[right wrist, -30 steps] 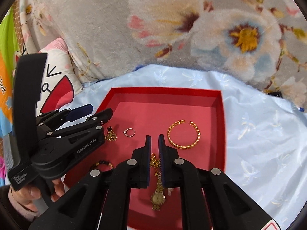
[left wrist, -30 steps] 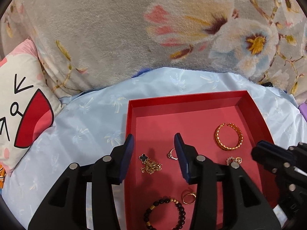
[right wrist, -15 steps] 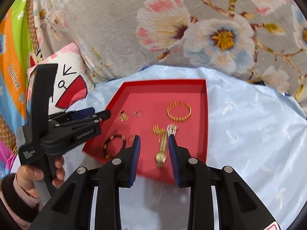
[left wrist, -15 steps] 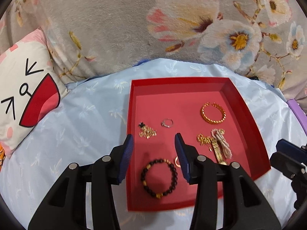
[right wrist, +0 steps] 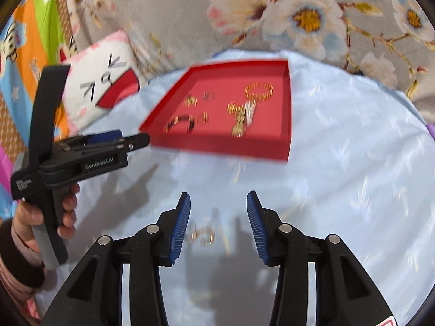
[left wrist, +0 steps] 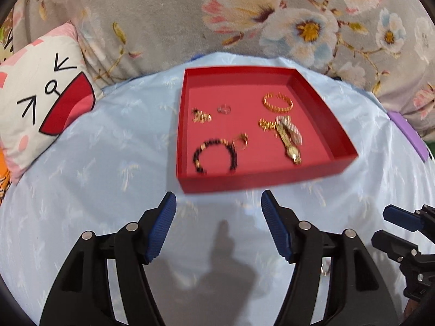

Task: Organize jewelry
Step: 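Move both grippers down to the two gold hoop earrings on the cloth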

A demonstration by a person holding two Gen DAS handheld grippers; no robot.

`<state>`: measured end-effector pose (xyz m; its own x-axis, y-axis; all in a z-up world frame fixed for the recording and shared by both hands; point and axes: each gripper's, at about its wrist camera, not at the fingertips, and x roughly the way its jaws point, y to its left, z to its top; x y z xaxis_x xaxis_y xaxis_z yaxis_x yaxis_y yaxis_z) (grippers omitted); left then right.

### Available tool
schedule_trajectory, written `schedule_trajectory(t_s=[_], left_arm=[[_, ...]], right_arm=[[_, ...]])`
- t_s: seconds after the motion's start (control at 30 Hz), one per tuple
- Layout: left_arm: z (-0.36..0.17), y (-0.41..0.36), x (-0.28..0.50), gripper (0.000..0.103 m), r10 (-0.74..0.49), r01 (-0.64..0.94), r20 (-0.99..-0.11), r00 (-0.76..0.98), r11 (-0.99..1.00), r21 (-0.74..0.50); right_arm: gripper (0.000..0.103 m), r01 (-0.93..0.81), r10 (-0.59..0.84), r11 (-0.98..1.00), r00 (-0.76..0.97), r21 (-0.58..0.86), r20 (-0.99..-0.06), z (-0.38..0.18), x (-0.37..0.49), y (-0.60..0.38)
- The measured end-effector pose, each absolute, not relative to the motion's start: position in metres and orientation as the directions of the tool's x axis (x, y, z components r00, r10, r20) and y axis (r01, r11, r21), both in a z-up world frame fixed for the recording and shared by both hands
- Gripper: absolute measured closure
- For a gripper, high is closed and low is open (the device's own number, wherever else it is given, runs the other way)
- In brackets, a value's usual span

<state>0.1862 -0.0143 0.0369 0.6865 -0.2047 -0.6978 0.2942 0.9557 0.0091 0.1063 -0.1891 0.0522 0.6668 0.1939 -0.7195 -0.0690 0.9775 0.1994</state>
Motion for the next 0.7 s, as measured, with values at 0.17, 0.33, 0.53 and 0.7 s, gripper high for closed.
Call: schedule_trajectory(t_s=[0.17, 0.33, 0.53, 0.7], left_arm=[[0.014, -0.021, 0.158, 0.040, -0.249, 0.355, -0.727, 0.640, 0.935, -0.007], [0.005, -0.026, 0.137, 0.040, -0.262, 0.392, -0.721, 0.641, 0.920, 0.014], [-0.004, -0.028, 0.129, 0.040, -0.271, 0.404, -0.728, 0.630, 0.915, 0.008], [-0.010, -0.031, 0.128, 0.040, -0.263, 0.404, -0.733, 0.627, 0.915, 0.017]], right_arm=[[0.060, -0.100, 0.188, 0.982, 0.622, 0.161, -0.760, 0.025, 0.095, -0.170], [0.062, -0.107, 0.165, 0.986, 0.604, 0.126, -0.780, 0.011, 0.096, -0.163], [0.070, -0.102, 0.156, 0.988, 0.601, 0.118, -0.784, 0.007, 0.099, -0.162], [0.073, -0.099, 0.153, 0.988, 0.601, 0.117, -0.785, 0.006, 0.104, -0.161]])
